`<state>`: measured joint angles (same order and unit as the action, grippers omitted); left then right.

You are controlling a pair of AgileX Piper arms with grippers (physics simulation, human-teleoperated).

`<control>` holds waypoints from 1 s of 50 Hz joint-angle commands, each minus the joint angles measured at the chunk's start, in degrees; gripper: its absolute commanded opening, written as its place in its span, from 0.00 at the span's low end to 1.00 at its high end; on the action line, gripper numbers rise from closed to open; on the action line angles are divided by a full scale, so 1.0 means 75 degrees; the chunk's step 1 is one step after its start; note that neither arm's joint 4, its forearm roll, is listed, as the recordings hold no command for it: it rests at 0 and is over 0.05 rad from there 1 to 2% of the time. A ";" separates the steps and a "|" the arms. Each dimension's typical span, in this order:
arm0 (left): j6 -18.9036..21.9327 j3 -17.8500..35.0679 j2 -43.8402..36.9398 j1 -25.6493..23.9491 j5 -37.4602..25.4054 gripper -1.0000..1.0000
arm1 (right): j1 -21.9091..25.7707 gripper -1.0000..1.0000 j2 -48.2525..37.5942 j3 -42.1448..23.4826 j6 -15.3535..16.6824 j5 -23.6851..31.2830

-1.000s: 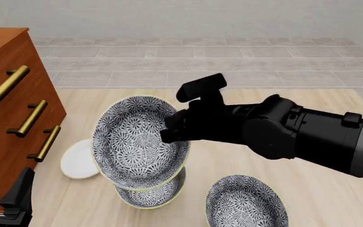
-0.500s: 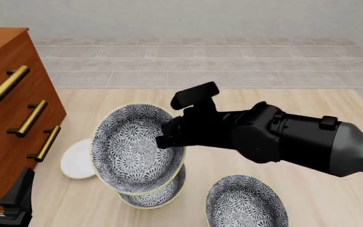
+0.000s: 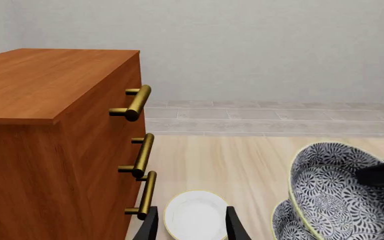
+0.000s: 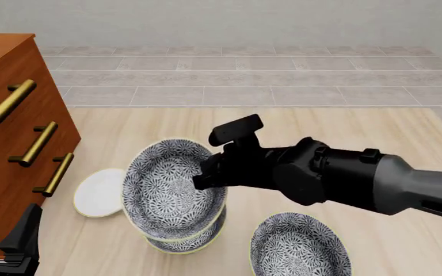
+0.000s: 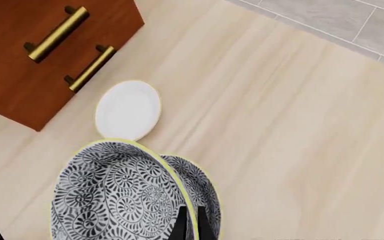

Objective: Stack the bowl at the front on the bowl in the middle.

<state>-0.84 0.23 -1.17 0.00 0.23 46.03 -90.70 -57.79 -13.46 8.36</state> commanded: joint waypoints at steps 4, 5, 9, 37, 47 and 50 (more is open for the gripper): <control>0.0000 0.0000 0.0000 0.0000 0.0000 1.00 | -0.0093 0.00 -0.0161 0.0151 -0.0034 -0.0252; 0.0000 0.0000 0.0000 0.0000 0.0000 1.00 | -0.0098 0.00 -0.0160 0.0163 -0.0028 -0.0264; 0.0000 0.0000 0.0000 0.0000 0.0000 1.00 | -0.0116 0.00 -0.0182 0.0194 -0.0040 -0.0294; 0.0000 0.0000 0.0000 0.0000 0.0000 1.00 | -0.0118 0.00 -0.0486 0.0422 -0.0077 -0.0628; 0.0000 0.0000 0.0000 0.0000 0.0000 1.00 | -0.0137 0.00 -0.0570 0.0496 -0.0059 -0.0736; 0.0000 0.0000 0.0000 0.0000 0.0000 1.00 | -0.0165 0.00 -0.0577 0.0507 -0.0066 -0.0754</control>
<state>-0.84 0.23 -1.17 0.00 0.23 45.06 -94.67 -54.18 -13.74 3.51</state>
